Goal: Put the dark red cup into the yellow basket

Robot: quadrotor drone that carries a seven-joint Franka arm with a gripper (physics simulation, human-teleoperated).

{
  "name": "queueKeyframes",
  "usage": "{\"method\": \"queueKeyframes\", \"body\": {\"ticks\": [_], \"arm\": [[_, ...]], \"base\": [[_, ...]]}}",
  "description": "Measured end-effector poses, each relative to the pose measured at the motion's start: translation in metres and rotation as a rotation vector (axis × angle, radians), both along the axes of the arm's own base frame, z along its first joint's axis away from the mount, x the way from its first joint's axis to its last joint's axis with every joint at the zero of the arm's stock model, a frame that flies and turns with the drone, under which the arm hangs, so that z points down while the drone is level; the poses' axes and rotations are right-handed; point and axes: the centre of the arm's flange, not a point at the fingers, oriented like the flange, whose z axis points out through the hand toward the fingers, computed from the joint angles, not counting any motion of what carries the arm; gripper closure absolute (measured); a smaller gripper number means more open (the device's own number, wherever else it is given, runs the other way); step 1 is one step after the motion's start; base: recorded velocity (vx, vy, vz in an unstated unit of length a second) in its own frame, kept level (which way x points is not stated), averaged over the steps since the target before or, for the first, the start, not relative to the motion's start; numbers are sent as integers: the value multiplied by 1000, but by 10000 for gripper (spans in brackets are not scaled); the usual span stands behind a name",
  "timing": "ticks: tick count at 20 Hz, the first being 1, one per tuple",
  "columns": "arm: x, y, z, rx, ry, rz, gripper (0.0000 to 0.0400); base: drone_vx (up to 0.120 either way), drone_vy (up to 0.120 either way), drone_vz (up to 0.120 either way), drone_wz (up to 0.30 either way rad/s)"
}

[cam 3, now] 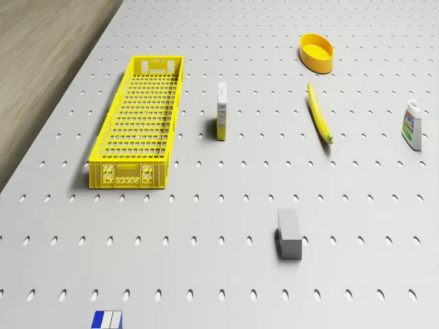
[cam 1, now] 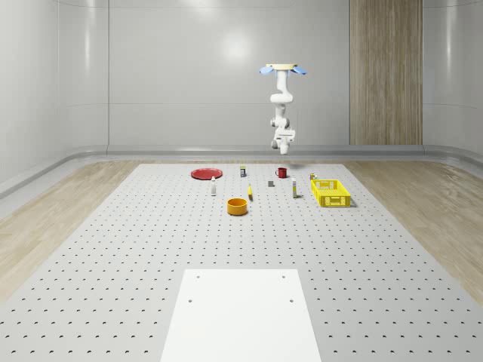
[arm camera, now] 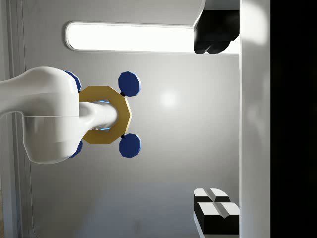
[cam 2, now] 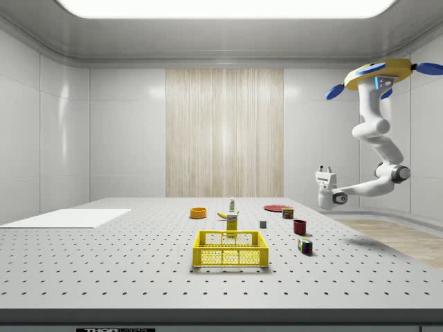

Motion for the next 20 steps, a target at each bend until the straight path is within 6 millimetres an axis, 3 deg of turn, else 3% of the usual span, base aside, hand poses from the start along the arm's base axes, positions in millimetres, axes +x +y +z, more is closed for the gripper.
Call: {"method": "queueKeyframes", "body": {"ticks": [2,9,12,16,20], "arm": [[0,2,0,-19,-2,0,0],[-1,17,-2,-168,-7,-5,0],[-1,30,-6,-309,-9,-8,0],[0,58,-23,-634,-10,-17,0],[1,88,-67,-1178,-10,-33,0]], "base": [[100,-100,0,0],[0,0,0,0],[0,0,-93,0],[0,0,-100,0],[0,0,-120,0]]}}
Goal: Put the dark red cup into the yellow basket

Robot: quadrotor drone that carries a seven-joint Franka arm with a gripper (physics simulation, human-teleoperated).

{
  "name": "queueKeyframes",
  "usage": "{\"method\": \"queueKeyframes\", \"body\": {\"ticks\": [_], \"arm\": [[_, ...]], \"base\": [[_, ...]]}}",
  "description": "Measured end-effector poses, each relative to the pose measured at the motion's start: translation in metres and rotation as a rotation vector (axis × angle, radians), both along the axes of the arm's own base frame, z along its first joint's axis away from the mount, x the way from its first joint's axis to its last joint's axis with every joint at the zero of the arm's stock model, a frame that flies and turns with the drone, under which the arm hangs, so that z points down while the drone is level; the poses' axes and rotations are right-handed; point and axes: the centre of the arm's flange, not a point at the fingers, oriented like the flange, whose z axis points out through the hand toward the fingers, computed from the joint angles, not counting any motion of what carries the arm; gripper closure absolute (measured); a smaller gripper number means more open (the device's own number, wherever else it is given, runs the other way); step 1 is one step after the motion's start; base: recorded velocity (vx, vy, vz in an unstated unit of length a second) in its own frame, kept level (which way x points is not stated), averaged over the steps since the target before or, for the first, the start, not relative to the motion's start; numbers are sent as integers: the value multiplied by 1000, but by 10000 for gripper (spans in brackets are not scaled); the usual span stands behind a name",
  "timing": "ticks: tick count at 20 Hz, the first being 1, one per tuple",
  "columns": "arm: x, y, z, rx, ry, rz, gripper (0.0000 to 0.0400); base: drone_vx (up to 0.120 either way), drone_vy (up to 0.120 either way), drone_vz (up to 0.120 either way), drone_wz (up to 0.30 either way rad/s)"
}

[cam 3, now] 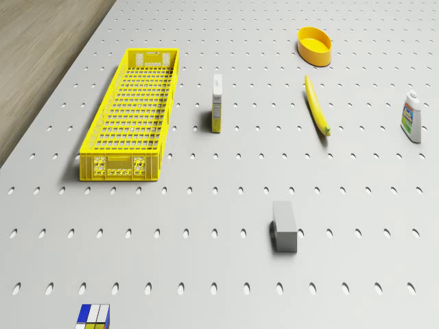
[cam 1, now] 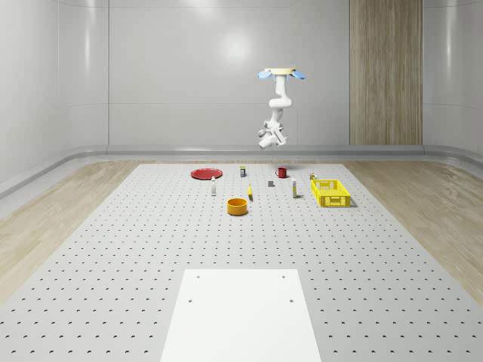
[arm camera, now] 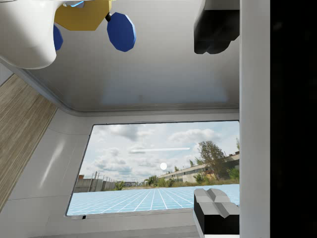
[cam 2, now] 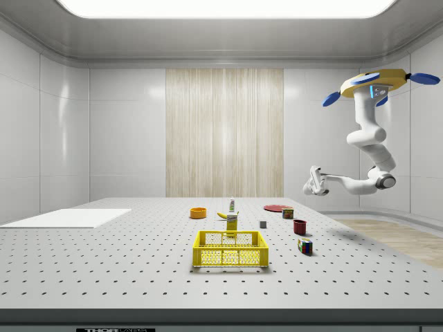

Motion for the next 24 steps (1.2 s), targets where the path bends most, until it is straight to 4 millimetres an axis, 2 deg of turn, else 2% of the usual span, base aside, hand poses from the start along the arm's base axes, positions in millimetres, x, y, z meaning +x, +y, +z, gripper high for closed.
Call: {"method": "queueKeyframes", "body": {"ticks": [3,6,10,14,18,24], "arm": [[2,4,-50,-513,0,-19,0],[3,-15,-93,-993,0,-37,0],[4,-49,-122,-1440,1,-51,0],[4,-71,-130,-1680,4,-56,0],[4,-82,-133,-1800,5,-57,0],[4,-90,-134,-1875,7,-57,0]], "base": [[0,0,-120,0],[0,0,-120,0],[0,0,-120,0],[90,0,-120,0],[120,0,-120,0],[120,120,-120,0]]}}
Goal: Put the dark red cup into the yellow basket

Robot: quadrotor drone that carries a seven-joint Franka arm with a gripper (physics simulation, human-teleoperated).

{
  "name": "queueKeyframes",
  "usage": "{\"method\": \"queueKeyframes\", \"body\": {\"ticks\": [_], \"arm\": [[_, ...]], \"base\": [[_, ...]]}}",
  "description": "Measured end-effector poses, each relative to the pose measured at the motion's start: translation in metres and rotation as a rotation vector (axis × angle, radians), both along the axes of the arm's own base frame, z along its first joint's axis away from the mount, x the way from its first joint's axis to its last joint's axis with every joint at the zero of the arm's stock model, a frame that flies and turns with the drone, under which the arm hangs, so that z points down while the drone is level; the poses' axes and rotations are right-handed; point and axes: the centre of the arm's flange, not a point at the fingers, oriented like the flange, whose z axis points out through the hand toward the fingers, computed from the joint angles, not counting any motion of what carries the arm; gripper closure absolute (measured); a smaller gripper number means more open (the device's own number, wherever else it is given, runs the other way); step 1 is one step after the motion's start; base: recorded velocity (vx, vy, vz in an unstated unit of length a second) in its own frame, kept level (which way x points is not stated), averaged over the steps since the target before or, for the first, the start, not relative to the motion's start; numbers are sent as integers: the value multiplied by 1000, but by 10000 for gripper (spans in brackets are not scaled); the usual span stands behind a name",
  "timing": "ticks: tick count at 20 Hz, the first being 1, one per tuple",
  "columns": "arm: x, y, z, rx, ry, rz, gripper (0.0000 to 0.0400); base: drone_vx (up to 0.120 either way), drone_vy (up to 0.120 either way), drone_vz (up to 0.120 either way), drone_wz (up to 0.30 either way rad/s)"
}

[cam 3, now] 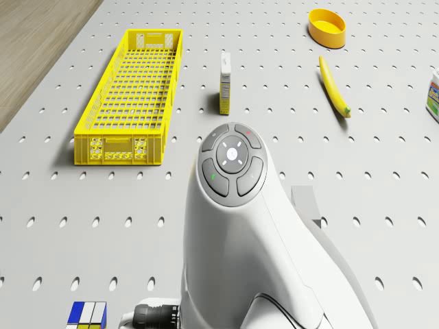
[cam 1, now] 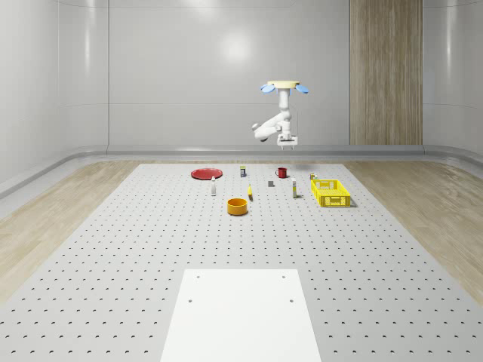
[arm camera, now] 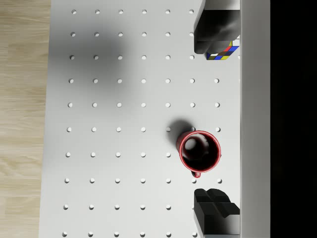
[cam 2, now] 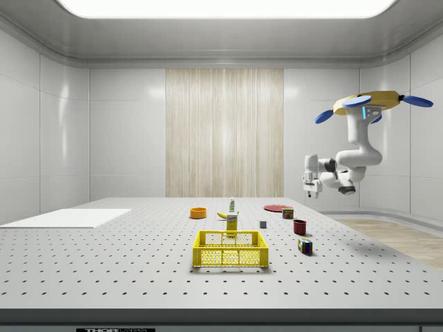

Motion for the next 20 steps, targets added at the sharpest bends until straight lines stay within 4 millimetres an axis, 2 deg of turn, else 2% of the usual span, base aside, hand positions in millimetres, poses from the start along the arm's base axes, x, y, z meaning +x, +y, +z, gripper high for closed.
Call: {"method": "queueKeyframes", "body": {"ticks": [3,8,13,16,20], "arm": [[0,-2,0,-16,1,0,0],[0,-3,0,-29,1,-1,0],[0,-3,0,-35,1,-1,0],[0,-4,0,-36,1,-1,0],[0,-4,0,-37,2,-1,0]], "base": [[120,93,-40,0],[112,0,-16,0],[0,-8,-120,0],[0,-120,-120,0],[0,-30,-120,0]]}}
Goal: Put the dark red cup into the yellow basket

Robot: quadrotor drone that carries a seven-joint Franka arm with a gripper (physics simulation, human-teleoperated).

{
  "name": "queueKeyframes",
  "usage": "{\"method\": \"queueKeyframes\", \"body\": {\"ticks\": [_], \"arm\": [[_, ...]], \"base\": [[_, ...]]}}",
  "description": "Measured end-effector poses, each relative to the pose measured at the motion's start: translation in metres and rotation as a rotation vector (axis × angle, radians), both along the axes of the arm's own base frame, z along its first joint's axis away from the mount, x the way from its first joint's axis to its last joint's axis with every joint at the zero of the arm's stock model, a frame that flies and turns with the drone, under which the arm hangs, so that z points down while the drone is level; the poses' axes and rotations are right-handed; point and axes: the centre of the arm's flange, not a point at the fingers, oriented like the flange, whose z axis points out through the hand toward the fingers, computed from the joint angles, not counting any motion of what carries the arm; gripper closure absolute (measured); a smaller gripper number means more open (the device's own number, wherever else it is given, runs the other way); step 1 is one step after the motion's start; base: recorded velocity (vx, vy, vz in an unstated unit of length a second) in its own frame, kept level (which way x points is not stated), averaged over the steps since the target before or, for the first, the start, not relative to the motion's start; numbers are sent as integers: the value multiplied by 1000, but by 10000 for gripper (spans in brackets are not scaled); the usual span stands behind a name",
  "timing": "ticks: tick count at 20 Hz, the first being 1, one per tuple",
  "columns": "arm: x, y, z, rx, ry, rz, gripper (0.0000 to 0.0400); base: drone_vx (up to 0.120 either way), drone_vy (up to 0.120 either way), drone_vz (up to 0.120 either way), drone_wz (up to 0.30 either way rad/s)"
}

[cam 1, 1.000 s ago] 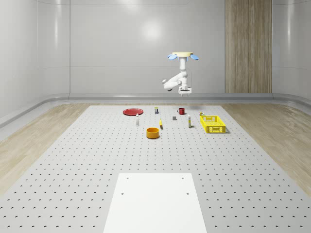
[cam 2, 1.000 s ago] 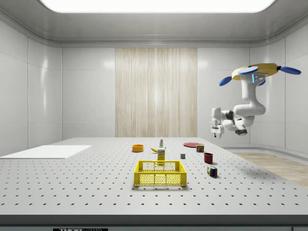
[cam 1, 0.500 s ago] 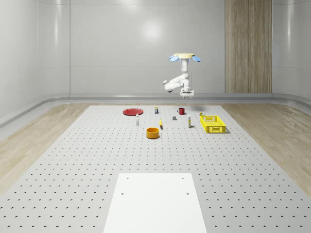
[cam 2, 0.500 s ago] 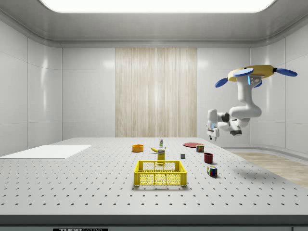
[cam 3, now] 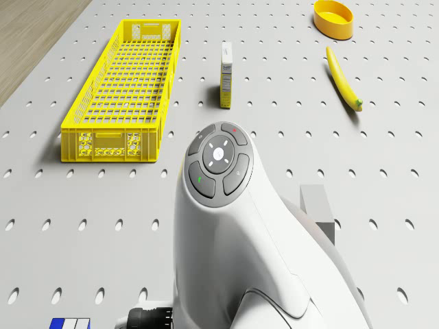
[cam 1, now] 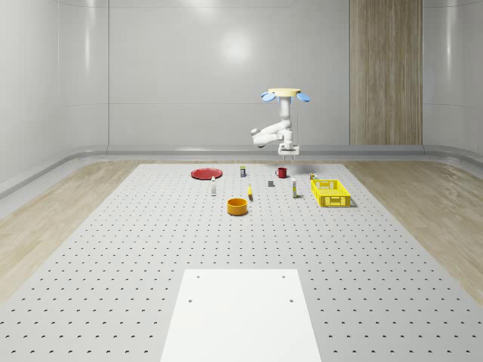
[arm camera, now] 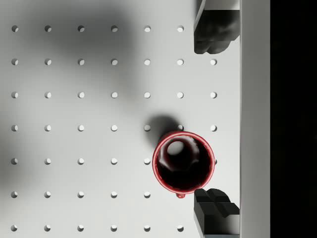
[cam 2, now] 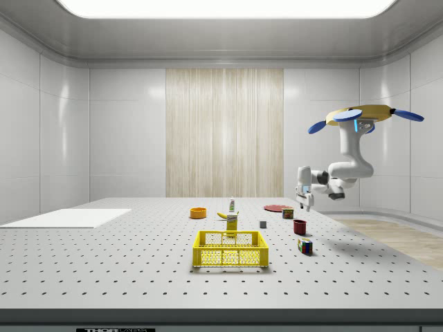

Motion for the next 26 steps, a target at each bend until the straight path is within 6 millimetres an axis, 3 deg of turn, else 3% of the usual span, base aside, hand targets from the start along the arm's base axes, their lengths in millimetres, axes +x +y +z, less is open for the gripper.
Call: {"method": "queueKeyframes", "body": {"ticks": [16,26], "arm": [[0,0,0,-1,0,0,0],[0,0,20,-1,0,0,0]], "base": [[17,-15,-118,0],[0,0,0,0]]}}
